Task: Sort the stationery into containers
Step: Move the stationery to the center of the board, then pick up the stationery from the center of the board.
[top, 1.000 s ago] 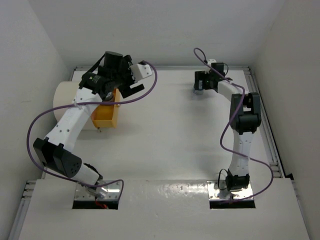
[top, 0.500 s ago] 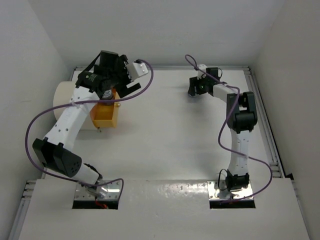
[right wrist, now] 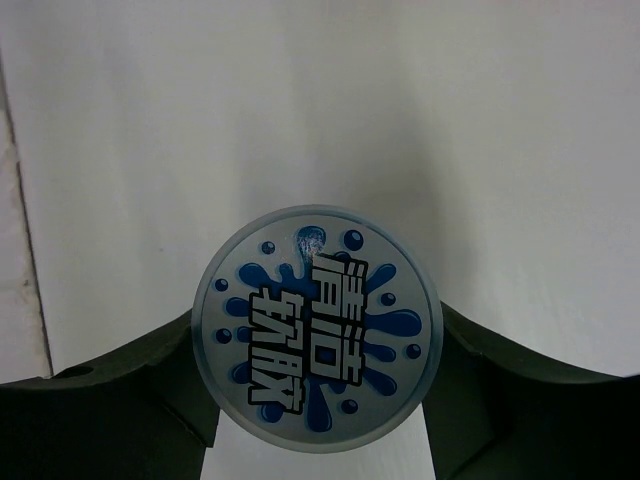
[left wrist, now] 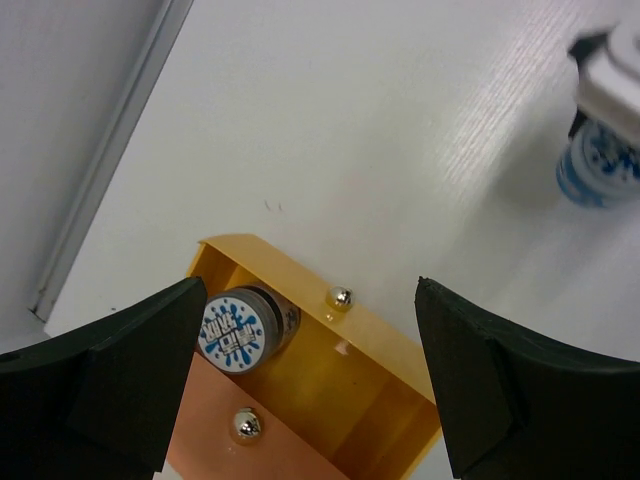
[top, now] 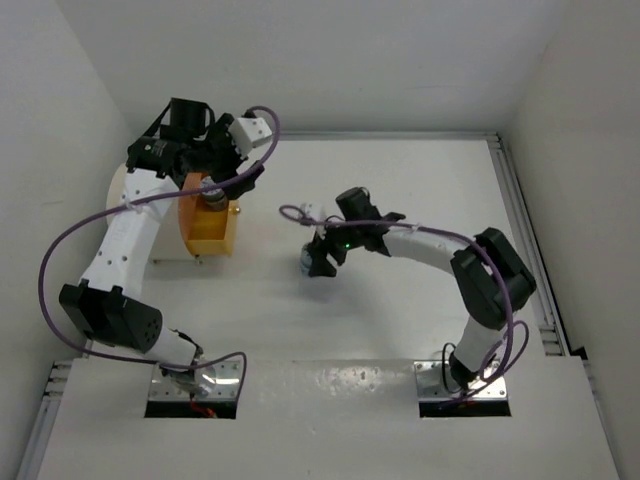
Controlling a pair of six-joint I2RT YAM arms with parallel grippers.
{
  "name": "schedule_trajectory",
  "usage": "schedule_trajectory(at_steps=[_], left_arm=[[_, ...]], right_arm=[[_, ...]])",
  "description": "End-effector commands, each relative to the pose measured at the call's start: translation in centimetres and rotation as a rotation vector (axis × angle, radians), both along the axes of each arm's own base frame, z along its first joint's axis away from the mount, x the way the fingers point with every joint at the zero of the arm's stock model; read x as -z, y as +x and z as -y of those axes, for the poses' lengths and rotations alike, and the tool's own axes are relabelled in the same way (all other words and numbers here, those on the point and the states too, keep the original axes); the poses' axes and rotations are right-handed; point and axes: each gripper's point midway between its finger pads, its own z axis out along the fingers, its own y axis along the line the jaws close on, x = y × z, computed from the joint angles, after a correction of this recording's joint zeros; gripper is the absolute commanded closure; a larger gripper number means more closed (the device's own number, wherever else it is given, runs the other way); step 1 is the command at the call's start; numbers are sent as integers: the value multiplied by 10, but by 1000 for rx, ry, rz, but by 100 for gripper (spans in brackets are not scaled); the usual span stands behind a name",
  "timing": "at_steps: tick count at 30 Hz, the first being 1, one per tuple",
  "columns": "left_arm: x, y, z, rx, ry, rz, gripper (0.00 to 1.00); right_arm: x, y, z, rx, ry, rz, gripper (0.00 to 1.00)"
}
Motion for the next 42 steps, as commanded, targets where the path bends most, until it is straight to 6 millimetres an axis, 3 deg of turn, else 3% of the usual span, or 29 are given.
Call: schedule_trajectory(at_steps=[1, 6, 11, 13, 16, 19, 20, 21, 23, 24, 26, 27, 29, 30, 31, 32, 33, 34, 35, 37, 38, 40, 41, 42], left_arm=[[-20, -16, 0, -1, -122, -14, 8], [-29, -17, -11, -32, -223, -59, 8], [-28, -20, -13, -10, -199, -74, 8], [-29, -22, -14, -3, -190, -76, 6], [-29, -19, -17, -20, -193, -87, 5], [-32, -16, -19, -28, -198, -83, 4], [-27, -14, -19, -29, -175, -94, 4], [-17, -23, -8, 7, -136, -137, 4], [-3, -27, -3, 47, -66, -164, 4], [2, -33, 4, 74, -57, -188, 4], [8, -40, 11, 132, -38, -203, 4], [17, -49, 20, 171, -19, -235, 3], [33, -57, 27, 210, 52, -255, 5], [39, -66, 42, 269, 85, -252, 5], [58, -75, 46, 292, 115, -284, 6], [58, -82, 48, 305, 126, -256, 6], [62, -87, 61, 343, 130, -231, 6], [79, -97, 64, 360, 150, -265, 6], [86, -104, 73, 392, 168, -270, 6], [106, -116, 84, 438, 180, -323, 7], [110, -121, 95, 470, 177, -319, 7], [128, -126, 101, 488, 198, -339, 8], [133, -124, 111, 503, 198, -311, 9], [139, -123, 112, 510, 211, -309, 9]], right_arm=[[-3, -19, -28, -152, 30, 132, 60], [45, -33, -46, -280, -99, 242, 53], [66, -32, -54, -354, -151, 334, 41], [67, -32, -56, -358, -156, 351, 24], [58, -29, -56, -314, -176, 365, 1], [19, -27, -55, -252, -129, 375, 1], [10, -31, -51, -222, -120, 346, 1], [-18, -26, -46, -184, -77, 376, 1], [-36, -32, -35, -149, -43, 352, 1], [-62, -27, -26, -108, -3, 387, 1], [-79, -28, -12, -62, 22, 380, 1], [-101, -25, -1, -27, 52, 410, 1], [-118, -25, 16, 18, 62, 388, 1], [-128, -16, 30, 70, 70, 389, 1], [-142, -18, 43, 106, 87, 394, 1], [-145, -16, 53, 146, 91, 378, 1], [-142, -7, 74, 217, 78, 365, 1], [-146, -6, 89, 271, 82, 359, 1], [-141, 6, 114, 356, 66, 351, 1], [-123, 9, 144, 483, 44, 261, 1], [-118, 17, 169, 574, 52, 213, 1], [-107, 21, 191, 710, 88, 77, 1], [-105, 29, 212, 799, 105, 36, 1], [-105, 31, 217, 822, 133, -14, 1]])
